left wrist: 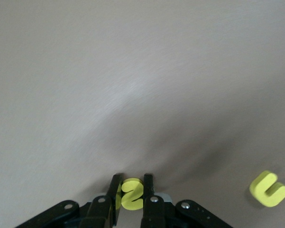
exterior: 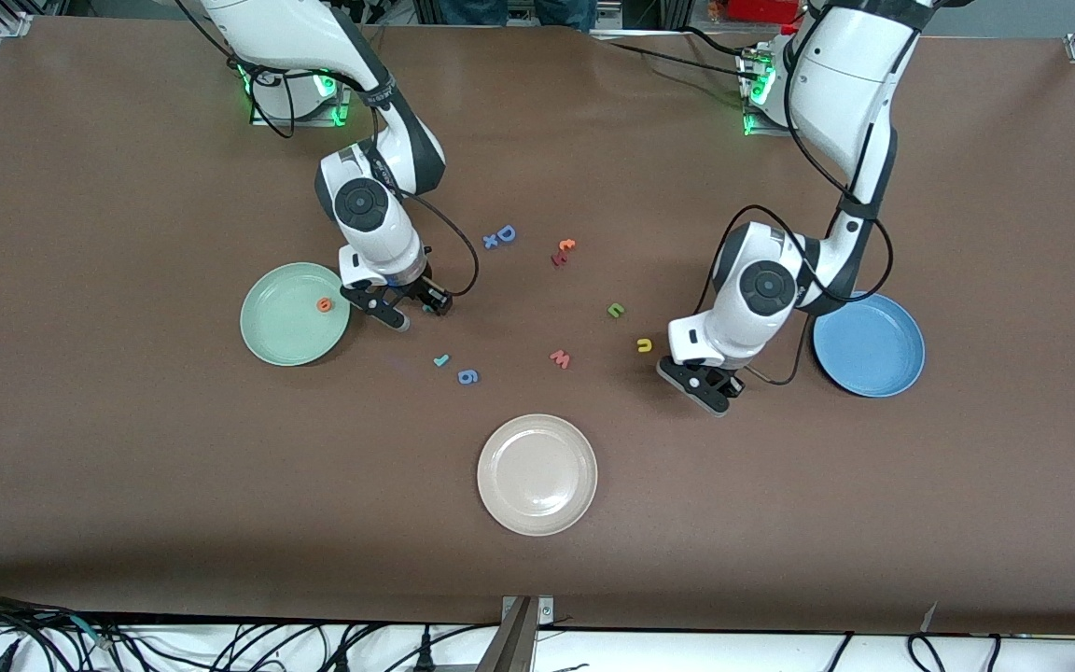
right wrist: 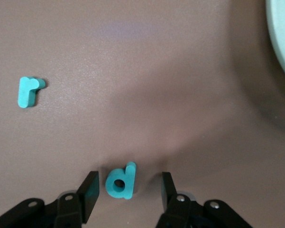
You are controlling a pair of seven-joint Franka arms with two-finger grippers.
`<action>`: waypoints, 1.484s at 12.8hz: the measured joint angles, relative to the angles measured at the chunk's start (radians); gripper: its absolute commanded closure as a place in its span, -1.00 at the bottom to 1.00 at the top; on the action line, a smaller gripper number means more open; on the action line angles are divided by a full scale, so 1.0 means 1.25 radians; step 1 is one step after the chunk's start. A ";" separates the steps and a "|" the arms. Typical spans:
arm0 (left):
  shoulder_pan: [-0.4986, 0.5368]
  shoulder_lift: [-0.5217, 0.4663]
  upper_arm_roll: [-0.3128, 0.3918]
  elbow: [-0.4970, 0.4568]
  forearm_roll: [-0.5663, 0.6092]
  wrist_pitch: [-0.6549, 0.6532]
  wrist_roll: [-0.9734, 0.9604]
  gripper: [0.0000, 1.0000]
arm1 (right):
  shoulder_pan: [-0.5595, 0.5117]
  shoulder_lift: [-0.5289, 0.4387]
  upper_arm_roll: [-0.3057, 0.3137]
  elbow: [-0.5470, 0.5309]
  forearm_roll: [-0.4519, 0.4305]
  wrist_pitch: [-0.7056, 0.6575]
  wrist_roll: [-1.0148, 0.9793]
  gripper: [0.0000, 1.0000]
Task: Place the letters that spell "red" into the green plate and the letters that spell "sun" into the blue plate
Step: 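Release the d on the green plate while the left gripper releases s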
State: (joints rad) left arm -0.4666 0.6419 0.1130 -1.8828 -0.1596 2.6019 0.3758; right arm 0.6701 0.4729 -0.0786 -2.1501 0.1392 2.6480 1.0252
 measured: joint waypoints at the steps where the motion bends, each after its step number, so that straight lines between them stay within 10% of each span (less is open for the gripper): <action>1: 0.002 -0.003 0.014 0.000 -0.013 -0.023 0.000 0.70 | 0.000 0.004 0.000 0.000 0.000 0.004 0.000 -0.20; 8: 0.062 -0.089 0.103 0.004 -0.019 -0.222 0.010 0.71 | 0.005 0.006 0.000 0.002 0.000 0.018 0.000 0.74; 14: 0.167 -0.107 0.132 -0.033 -0.019 -0.246 0.206 0.71 | 0.009 -0.011 -0.022 0.010 0.000 -0.032 -0.047 0.75; 19: 0.230 -0.108 0.142 -0.067 -0.019 -0.247 0.326 0.64 | 0.007 -0.115 -0.169 0.015 0.000 -0.249 -0.296 0.75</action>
State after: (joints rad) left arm -0.1785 0.5065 0.2909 -1.9671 -0.1835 2.2935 0.7831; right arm 0.6791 0.3288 -0.2894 -2.1319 0.1391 2.3364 0.6547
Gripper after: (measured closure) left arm 0.780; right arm 0.722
